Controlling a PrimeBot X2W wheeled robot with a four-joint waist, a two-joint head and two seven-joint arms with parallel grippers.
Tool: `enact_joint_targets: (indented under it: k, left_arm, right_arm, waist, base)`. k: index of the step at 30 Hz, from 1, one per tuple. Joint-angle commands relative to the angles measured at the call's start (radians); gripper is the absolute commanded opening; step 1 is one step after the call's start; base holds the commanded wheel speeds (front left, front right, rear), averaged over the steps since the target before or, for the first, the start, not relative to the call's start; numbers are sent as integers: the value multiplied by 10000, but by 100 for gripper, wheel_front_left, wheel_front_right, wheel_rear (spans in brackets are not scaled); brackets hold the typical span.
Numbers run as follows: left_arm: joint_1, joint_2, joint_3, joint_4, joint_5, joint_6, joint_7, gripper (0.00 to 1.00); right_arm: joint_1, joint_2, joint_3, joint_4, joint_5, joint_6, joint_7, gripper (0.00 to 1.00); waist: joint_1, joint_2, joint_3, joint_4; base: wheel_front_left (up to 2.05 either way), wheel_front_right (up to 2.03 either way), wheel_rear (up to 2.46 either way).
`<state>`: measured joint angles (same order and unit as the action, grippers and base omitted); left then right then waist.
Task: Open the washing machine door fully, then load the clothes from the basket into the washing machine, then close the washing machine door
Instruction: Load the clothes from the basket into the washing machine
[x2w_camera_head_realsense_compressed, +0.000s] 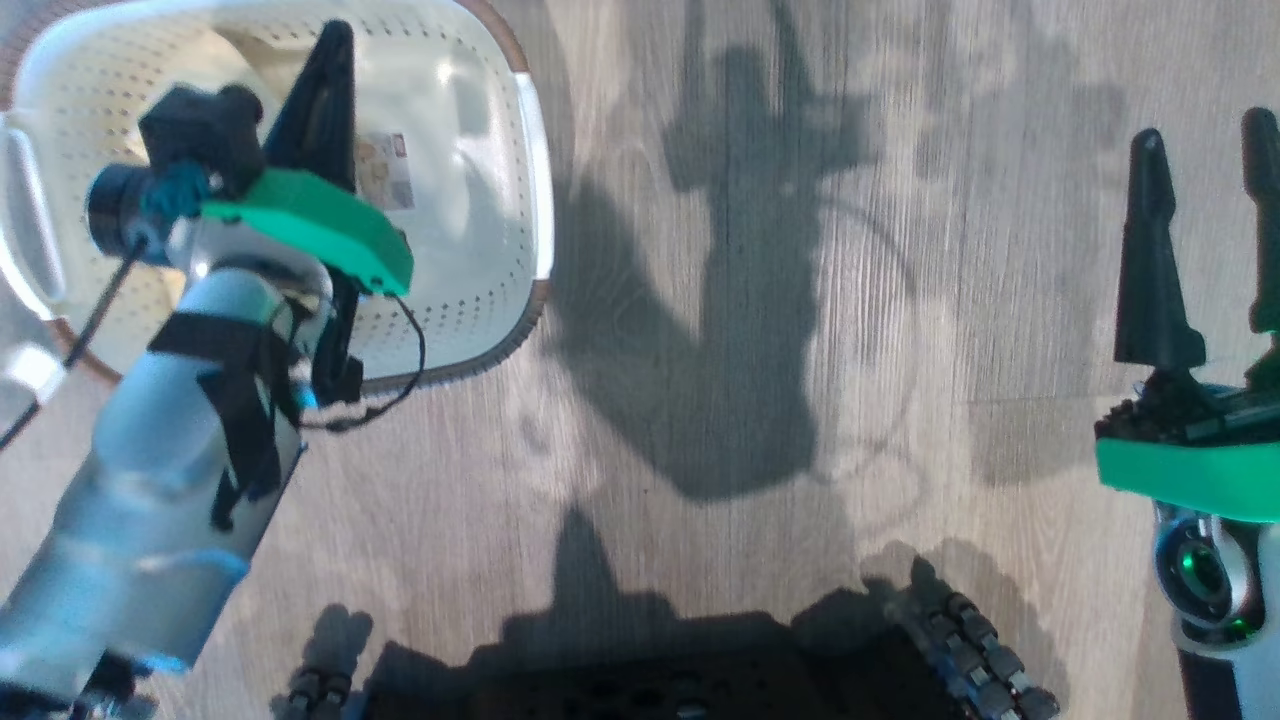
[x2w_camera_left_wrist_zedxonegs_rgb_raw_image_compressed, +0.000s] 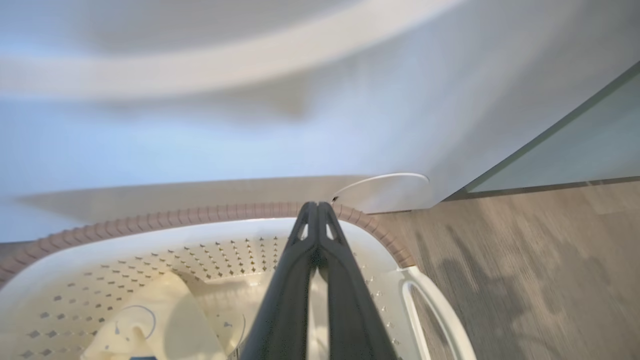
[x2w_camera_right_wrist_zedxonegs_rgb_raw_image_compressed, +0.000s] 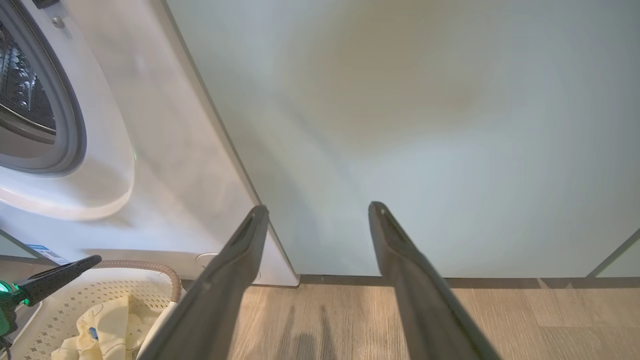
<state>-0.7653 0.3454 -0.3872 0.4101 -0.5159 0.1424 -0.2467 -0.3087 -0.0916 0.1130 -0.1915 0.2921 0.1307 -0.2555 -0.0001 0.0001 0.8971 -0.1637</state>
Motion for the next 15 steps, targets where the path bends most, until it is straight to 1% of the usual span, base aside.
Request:
enact_joint_targets:
  k: [1,2,7,11,15]
  left_arm:
    - [467,518,315,-655,162,201,5,0]
    - [866,610,338,-1384,194,411,36,0]
    - [1746,855,313,-2875,365,918,220,0]
    - [2372,998,241,-3641,498,1235,351,0]
    - [2966,1043,183,-3937,534,1444,350,0]
  right_arm:
    - [493,-148,83,-231,-53,0,-63,100]
    - [556,-168,25,-190,-67,0,-63,100]
    - [717,-207,-71,-41,-82,0,-63,100]
    - [902,-213,-95,117,-79,0,-63,100]
    - [1181,-188,-104,301,-108,0,-63,100]
  waist:
    - [1,-1,-321,119]
    - [1,-1,-575,149]
    - [1,-1,-1231,176]
    - [1,-1,-1821,154]
    - [1,-1,-2485,149]
  base:
    - [0,0,0]
    - [0,0,0]
    - [0,0,0]
    - [0,0,0]
    - [0,0,0]
